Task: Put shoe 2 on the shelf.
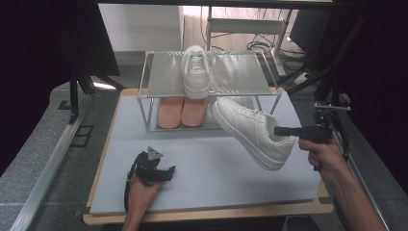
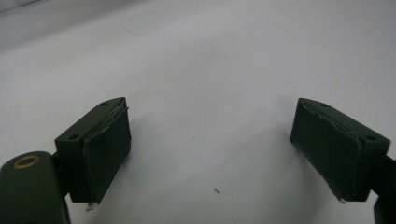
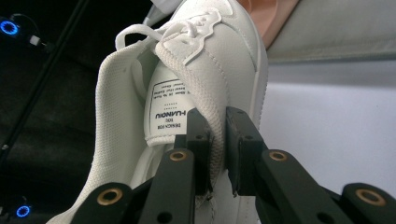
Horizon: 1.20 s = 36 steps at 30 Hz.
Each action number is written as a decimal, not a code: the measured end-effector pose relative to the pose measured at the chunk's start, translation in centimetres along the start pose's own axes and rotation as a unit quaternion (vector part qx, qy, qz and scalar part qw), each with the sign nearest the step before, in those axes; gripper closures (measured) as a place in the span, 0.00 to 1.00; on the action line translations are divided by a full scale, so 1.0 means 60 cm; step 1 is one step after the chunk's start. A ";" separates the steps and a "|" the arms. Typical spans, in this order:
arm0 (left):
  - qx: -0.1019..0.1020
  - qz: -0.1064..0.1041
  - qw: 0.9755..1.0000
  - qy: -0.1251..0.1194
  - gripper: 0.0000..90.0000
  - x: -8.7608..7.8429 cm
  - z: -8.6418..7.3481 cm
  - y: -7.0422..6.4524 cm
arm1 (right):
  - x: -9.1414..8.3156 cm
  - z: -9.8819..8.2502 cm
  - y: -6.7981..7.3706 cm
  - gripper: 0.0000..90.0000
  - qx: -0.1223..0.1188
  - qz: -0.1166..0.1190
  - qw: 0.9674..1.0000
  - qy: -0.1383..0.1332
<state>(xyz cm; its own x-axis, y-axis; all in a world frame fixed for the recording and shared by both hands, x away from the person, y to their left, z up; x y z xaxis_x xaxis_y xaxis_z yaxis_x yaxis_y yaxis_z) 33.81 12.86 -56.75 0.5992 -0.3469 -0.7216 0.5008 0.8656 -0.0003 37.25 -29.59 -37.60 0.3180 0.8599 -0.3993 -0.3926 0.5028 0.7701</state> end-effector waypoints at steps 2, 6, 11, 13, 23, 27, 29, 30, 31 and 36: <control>0.000 0.000 1.000 0.000 0.14 0.000 0.000 0.000 | -0.005 0.002 0.003 0.90 0.002 0.003 1.000 -0.003; 0.000 -0.001 1.000 0.001 0.14 0.000 0.000 0.000 | -0.019 0.010 0.014 0.90 0.007 0.008 1.000 -0.011; 0.000 -0.001 1.000 0.001 0.14 0.000 0.000 0.000 | -0.033 0.025 0.027 0.90 0.012 0.017 0.999 -0.026; 0.000 0.000 1.000 0.001 0.14 0.000 0.000 0.000 | -0.036 0.034 0.032 0.90 0.013 0.016 0.999 -0.033; 0.000 -0.001 1.000 0.001 0.14 0.000 0.000 0.000 | -0.021 0.089 0.039 0.90 0.038 0.001 0.997 -0.069; 0.000 -0.001 1.000 0.001 0.14 0.000 0.000 0.000 | -0.008 0.110 0.037 0.90 0.047 -0.005 0.995 -0.087; 0.000 -0.001 1.000 0.001 0.14 0.000 0.000 0.000 | -0.001 0.121 0.034 0.90 0.052 -0.008 0.994 -0.098; 0.000 -0.001 1.000 0.001 0.14 0.000 0.000 0.000 | 0.003 0.128 0.034 0.90 0.056 -0.011 0.993 -0.103; 0.000 -0.001 1.000 0.001 0.14 0.000 0.000 0.000 | 0.007 0.133 0.033 0.90 0.058 -0.013 0.992 -0.108; 0.000 -0.001 1.000 0.001 0.14 0.000 0.000 0.000 | 0.029 0.161 0.032 0.90 0.053 -0.043 0.989 -0.128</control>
<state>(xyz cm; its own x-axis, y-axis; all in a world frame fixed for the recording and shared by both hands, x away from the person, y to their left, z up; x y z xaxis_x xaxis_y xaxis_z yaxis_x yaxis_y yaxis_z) 33.80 12.88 -56.75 0.5976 -0.3474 -0.7227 0.5013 0.8653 -0.0013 45.40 -27.96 -31.99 0.5590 0.7575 -0.3373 -0.2656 0.5489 0.7926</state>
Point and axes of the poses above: each handheld gripper's, and its own axes: x roughly forward along the jaws, z roughly out of its top, y roughly to its left, the point moved 6 cm from there along x, roughly forward along the jaws, and after that the axes turned 2 degrees about x, right-handed, at the moved point
